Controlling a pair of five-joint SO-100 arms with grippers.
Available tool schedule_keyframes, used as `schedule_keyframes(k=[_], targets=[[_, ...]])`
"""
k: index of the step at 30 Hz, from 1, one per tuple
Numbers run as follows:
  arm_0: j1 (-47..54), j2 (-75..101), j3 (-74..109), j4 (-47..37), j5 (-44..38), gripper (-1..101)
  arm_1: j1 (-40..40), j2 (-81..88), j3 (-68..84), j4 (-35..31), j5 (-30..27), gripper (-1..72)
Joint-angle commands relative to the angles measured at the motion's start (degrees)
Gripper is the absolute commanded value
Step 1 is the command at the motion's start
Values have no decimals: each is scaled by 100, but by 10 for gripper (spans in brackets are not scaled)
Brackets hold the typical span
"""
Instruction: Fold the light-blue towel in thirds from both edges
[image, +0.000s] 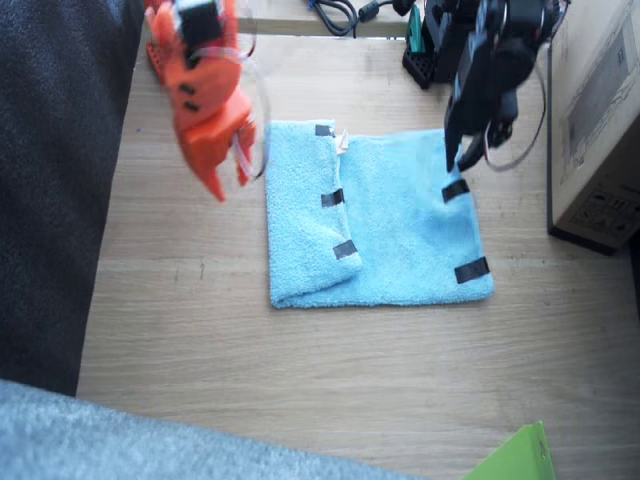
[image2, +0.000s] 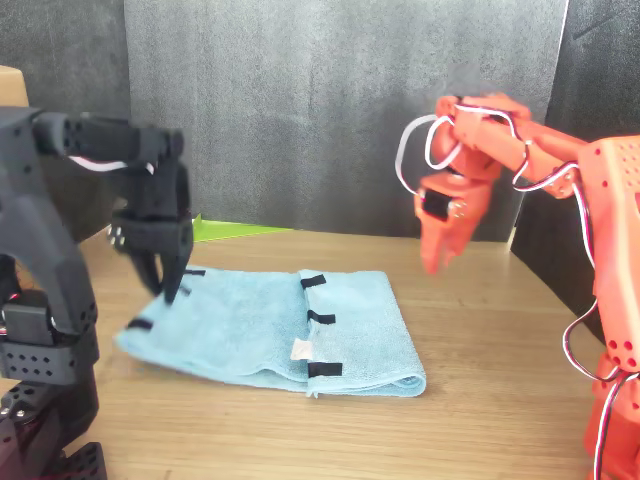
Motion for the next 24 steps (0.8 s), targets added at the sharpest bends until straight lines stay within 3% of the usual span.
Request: schedule_keyframes(k=[1, 13, 24], targets=[[-167, 290, -352, 255, 149, -2, -62, 580, 527, -404, 158, 190], [-1063, -97, -1134, 536, 211, -2, -984, 1415, 2399, -1354, 105, 201], [-1995, -1468, -2760, 949, 132, -2, -1644, 2285, 3454, -1600, -158, 205]])
